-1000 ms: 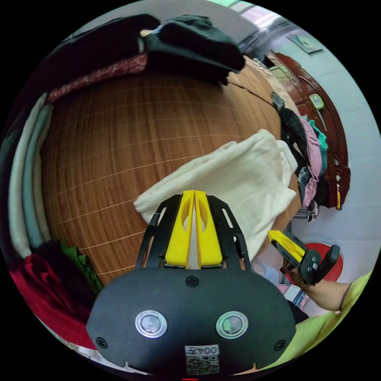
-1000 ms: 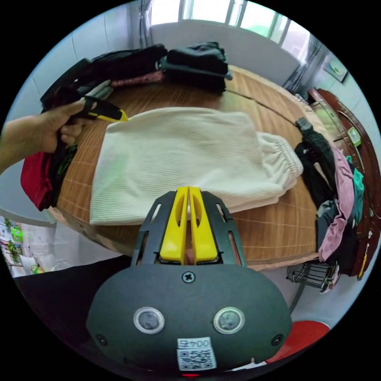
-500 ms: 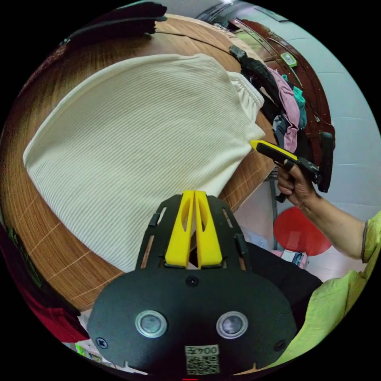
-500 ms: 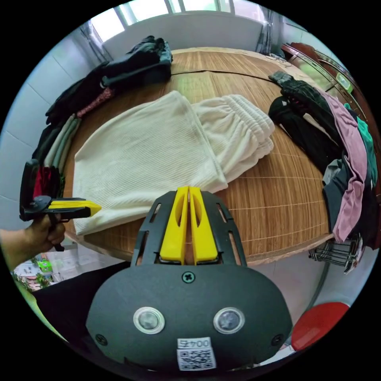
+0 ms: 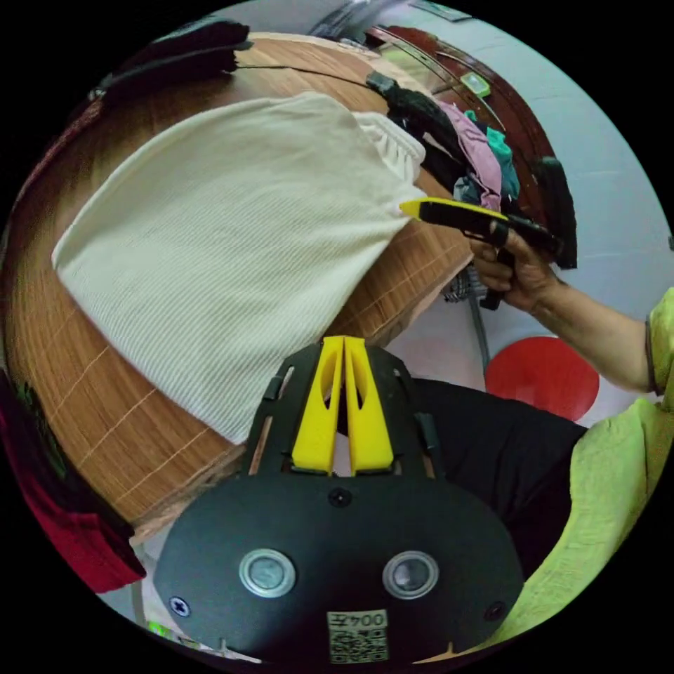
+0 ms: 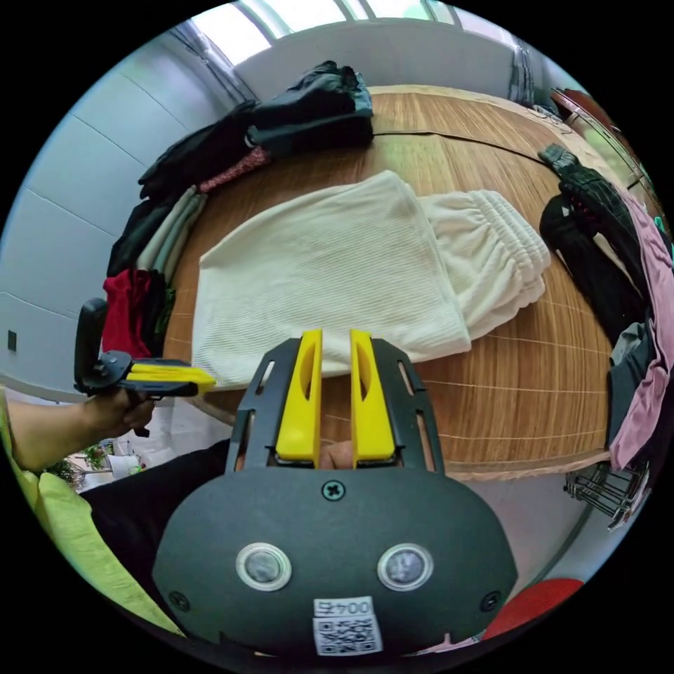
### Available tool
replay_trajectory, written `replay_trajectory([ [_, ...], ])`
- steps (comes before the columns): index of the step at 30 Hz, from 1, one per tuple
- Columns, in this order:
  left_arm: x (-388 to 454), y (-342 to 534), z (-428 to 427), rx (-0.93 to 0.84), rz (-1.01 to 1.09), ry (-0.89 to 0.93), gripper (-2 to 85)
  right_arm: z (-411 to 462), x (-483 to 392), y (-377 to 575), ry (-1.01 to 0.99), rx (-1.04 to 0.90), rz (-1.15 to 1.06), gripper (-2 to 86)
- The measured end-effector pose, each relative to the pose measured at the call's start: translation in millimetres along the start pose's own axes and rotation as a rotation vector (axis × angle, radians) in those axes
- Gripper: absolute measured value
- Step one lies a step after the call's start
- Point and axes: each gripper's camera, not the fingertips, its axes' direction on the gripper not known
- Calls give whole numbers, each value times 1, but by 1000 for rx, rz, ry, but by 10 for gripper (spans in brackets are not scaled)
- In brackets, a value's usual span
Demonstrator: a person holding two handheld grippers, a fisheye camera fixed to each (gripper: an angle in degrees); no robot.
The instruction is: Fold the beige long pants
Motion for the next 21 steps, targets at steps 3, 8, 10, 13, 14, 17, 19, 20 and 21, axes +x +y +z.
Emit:
replay_trajectory([
  [3,-70,13,-33,83,-177,77,52,7,-42,-8,-38,18,-16,75],
  [8,-163,7,-74,123,-292,112,107,35,-145,-19,-68,-3,-46,80],
  [10,-193,-4,-86,145,-307,127,119,42,-191,-8,-52,-8,-93,89],
  [13,-223,-23,-92,158,-325,181,128,58,-268,20,43,3,-230,112],
  [14,-227,-27,-92,159,-327,185,128,66,-295,30,91,6,-291,120],
  [17,-245,-46,-93,149,-324,204,126,91,-342,48,174,-7,-386,130],
  [19,-252,-57,-96,156,-306,215,124,104,-360,55,221,-13,-416,134],
  [20,-253,-59,-98,160,-301,222,125,112,-369,60,265,-22,-439,135],
  [21,-255,-63,-100,171,-291,237,126,116,-373,62,284,-24,-450,135],
])
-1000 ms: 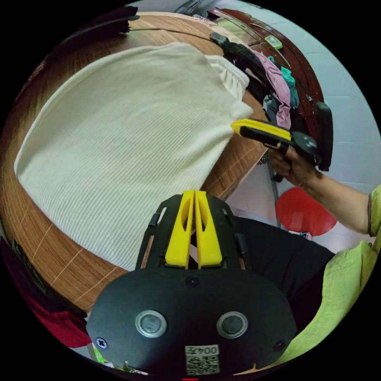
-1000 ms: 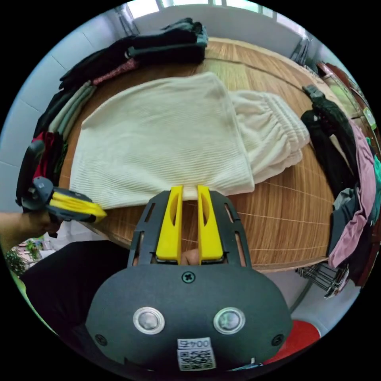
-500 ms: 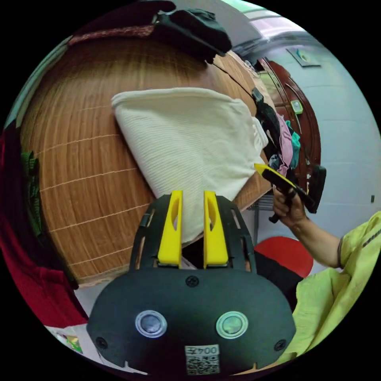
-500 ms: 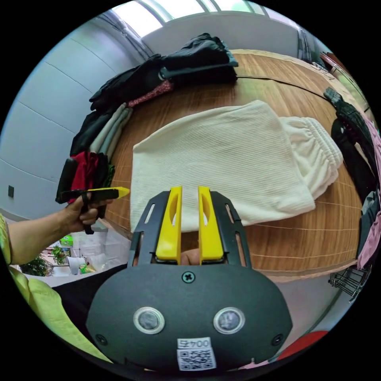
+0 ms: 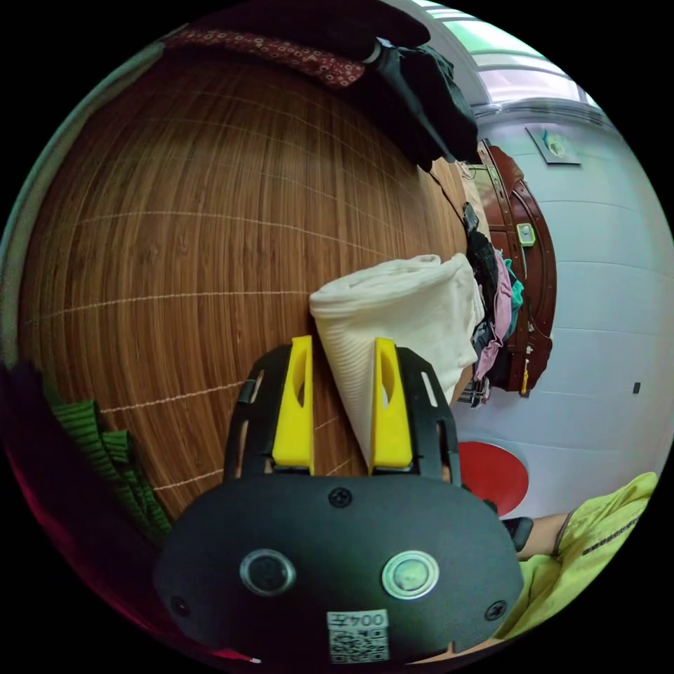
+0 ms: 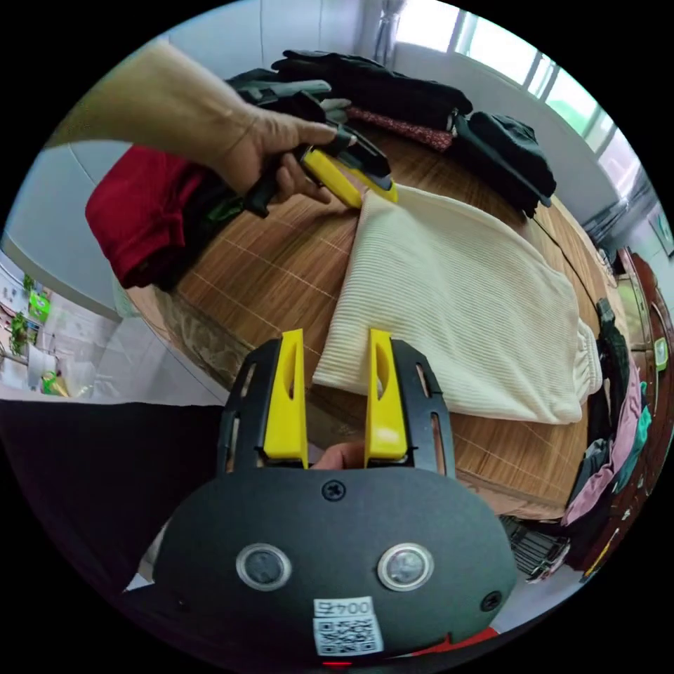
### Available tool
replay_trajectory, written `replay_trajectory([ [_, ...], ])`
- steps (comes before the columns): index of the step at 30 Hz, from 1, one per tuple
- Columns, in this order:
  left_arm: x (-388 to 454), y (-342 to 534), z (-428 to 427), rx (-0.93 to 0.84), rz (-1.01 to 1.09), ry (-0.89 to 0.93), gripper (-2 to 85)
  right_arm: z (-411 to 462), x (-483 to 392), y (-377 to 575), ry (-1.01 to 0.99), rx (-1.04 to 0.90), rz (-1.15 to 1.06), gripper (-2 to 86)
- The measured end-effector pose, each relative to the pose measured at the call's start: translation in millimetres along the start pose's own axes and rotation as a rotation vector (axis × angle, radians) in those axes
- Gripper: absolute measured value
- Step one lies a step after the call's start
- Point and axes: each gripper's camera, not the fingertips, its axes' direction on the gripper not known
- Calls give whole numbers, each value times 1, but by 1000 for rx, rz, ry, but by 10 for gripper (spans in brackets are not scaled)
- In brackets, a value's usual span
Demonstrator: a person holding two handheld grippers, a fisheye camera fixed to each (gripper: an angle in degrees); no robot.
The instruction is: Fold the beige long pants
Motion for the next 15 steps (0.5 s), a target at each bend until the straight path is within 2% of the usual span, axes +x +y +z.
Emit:
replay_trajectory([
  [5,-11,-11,-4,21,-9,72,131,2,-39,-1,95,7,-94,136],
  [12,-36,-17,0,60,-73,194,117,5,-76,4,166,19,-109,148],
  [15,-40,-19,2,62,-73,167,96,17,-88,6,199,15,-131,143],
])
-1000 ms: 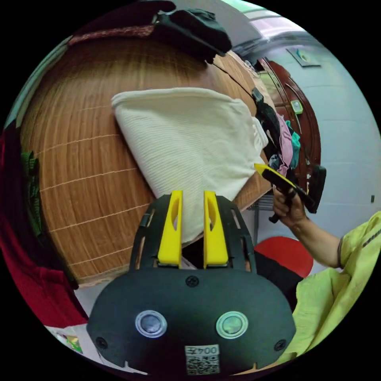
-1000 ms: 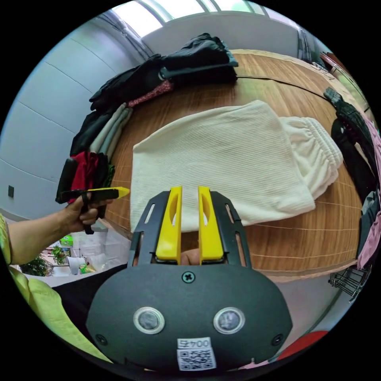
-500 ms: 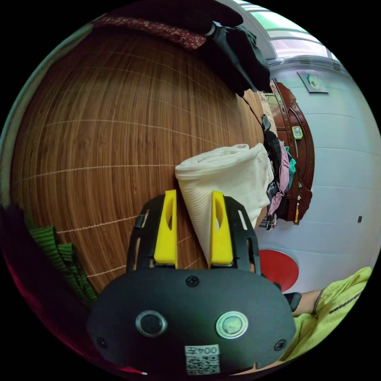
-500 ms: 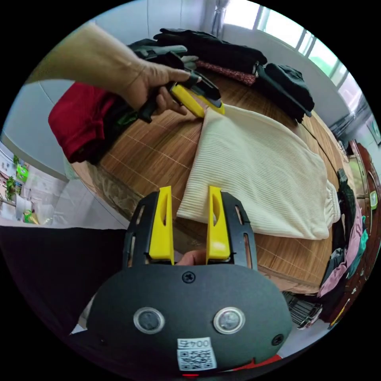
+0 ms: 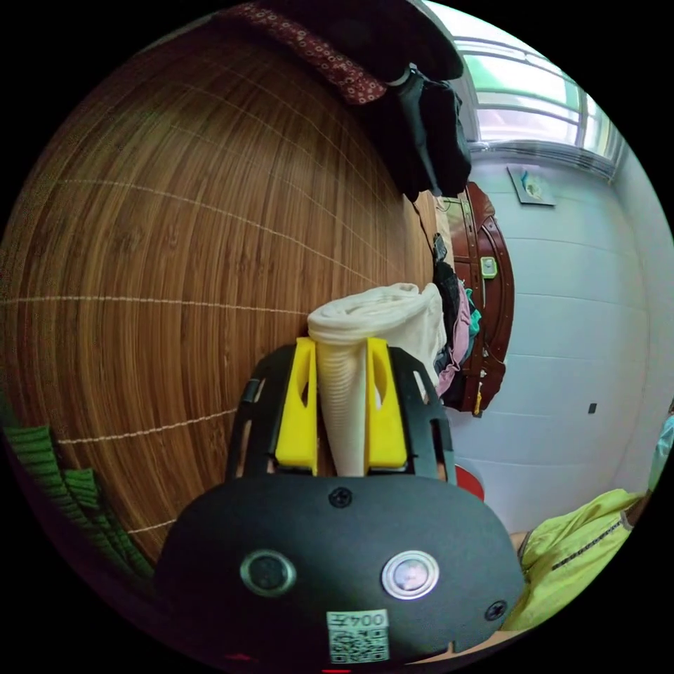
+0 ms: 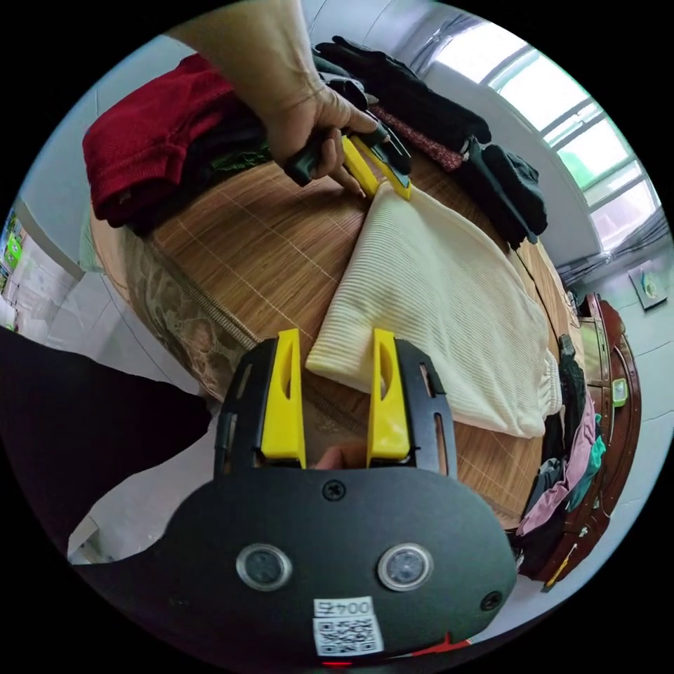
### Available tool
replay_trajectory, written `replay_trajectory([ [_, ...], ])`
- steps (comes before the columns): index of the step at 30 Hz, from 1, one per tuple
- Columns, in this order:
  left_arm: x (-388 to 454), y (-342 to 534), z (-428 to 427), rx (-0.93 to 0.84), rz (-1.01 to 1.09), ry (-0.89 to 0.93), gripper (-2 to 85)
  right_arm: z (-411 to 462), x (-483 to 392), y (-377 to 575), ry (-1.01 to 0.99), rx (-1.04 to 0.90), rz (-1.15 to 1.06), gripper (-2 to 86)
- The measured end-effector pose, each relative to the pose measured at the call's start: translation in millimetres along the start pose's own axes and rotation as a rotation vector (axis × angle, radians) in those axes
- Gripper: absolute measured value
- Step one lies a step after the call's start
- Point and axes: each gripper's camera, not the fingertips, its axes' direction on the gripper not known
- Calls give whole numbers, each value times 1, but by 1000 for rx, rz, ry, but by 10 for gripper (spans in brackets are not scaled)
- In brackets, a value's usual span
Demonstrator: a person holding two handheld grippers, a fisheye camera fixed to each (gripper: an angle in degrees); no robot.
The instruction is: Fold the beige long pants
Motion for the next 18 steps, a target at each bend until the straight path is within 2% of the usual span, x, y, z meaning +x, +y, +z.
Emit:
replay_trajectory([
  [10,-5,-12,22,1,33,-55,69,16,-13,16,88,-25,-42,59],
  [18,10,-20,35,7,57,-99,42,2,26,48,47,23,75,47],
])
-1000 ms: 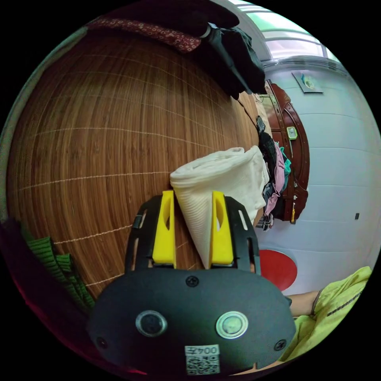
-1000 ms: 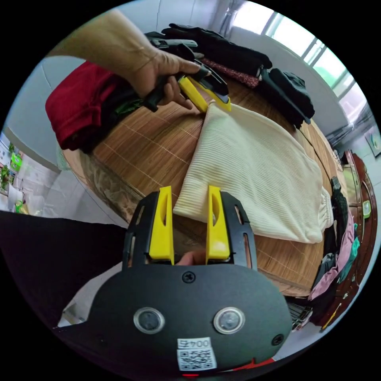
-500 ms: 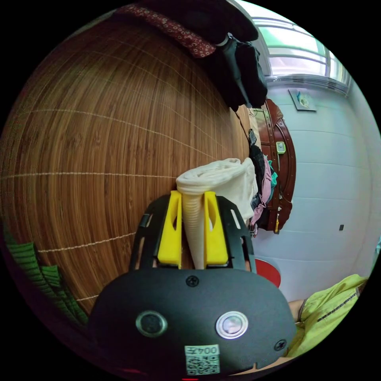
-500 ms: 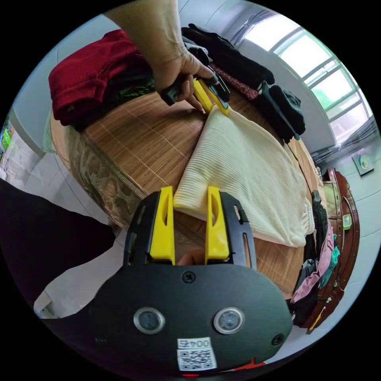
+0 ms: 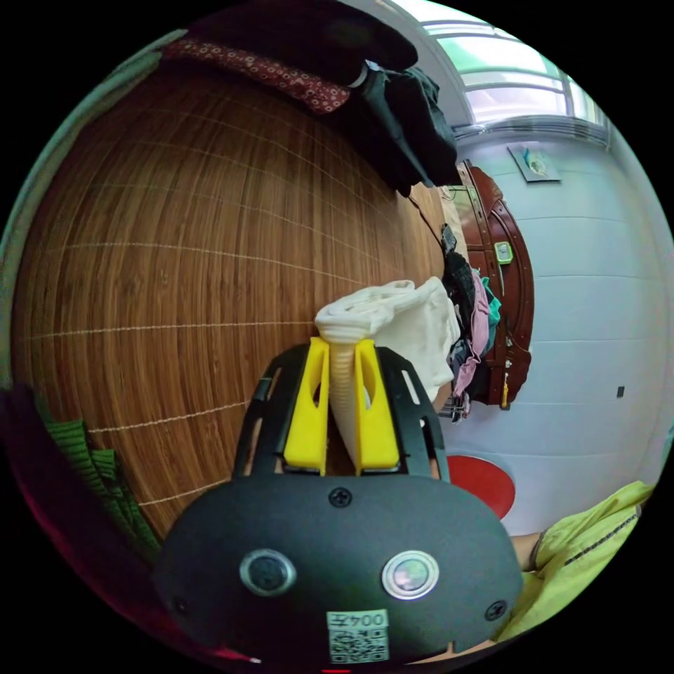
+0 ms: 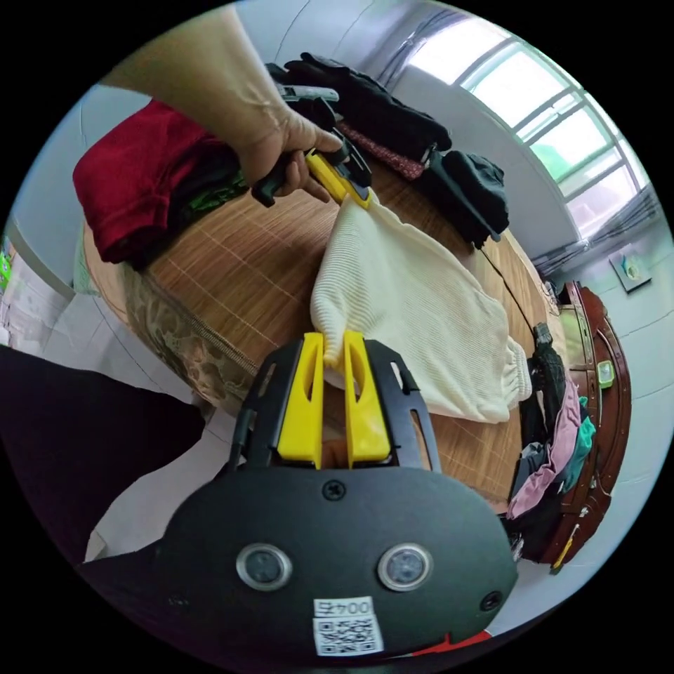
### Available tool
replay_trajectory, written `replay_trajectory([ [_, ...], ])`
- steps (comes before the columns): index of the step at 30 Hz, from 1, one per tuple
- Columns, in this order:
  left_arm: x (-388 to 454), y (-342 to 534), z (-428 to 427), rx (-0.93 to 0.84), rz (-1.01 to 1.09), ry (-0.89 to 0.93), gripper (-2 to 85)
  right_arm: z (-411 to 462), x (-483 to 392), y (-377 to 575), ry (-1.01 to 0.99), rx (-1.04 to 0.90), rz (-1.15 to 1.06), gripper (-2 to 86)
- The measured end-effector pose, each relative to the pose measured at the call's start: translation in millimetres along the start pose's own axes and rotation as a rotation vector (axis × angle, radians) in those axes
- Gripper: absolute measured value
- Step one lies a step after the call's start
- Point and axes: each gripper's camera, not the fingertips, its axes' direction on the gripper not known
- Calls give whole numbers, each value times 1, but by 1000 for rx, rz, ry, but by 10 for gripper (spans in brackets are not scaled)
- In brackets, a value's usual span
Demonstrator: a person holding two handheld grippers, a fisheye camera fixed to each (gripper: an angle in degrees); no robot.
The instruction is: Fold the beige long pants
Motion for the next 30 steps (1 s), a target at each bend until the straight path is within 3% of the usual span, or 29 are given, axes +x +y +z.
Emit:
replay_trajectory([
  [3,5,-3,6,-1,-36,6,36,-1,29,21,-24,33,40,46],
  [9,41,-11,21,21,-116,-2,39,13,132,75,-254,78,242,47],
  [18,134,-31,75,74,-11,-103,45,77,271,180,-517,167,403,48],
  [24,165,-54,146,91,-32,-57,45,149,372,255,-715,195,537,48],
  [26,172,-65,178,94,-48,-62,46,200,424,286,-851,186,603,50],
  [30,185,-96,265,87,-82,-83,47,278,495,331,-935,170,686,50],
])
